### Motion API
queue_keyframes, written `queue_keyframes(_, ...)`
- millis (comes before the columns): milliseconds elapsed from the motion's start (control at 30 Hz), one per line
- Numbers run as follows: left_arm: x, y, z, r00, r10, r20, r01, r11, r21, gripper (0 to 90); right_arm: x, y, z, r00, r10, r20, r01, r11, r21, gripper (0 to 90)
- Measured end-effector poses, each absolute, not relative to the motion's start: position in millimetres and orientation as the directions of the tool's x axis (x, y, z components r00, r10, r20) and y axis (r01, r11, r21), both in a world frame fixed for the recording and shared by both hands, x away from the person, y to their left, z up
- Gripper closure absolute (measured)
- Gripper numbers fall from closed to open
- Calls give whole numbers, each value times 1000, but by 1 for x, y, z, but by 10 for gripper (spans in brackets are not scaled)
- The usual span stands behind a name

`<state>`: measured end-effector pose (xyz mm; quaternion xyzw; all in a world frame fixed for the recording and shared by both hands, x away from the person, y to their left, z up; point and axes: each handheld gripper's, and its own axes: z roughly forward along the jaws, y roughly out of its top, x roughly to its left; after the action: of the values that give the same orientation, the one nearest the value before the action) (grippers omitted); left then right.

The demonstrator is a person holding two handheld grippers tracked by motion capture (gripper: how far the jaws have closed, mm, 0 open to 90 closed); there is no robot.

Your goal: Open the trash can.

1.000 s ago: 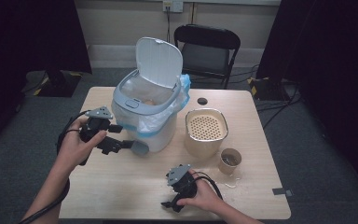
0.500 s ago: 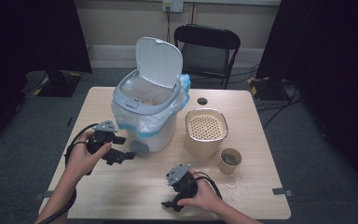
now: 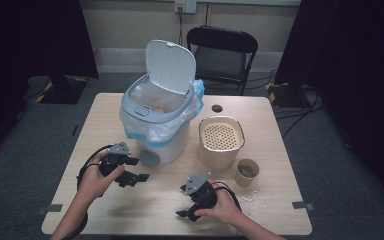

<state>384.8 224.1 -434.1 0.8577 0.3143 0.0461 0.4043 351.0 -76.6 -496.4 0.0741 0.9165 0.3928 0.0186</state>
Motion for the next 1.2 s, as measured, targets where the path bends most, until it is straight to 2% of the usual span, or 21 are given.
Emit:
queue_keyframes(300, 382, 219, -455, 807, 562, -182, 507, -500, 702, 198, 357, -92, -485, -983, 184, 16, 136, 664, 735, 149)
queue_keyframes(567, 381, 213, -469, 828, 536, -166, 489, -543, 683, 196, 360, -123, -476, -974, 226, 16, 166, 663, 730, 152)
queue_keyframes(1200, 379, 209, -486, 861, 492, -125, 438, -593, 676, 193, 358, -168, -474, -956, 293, 13, 214, 666, 715, 158)
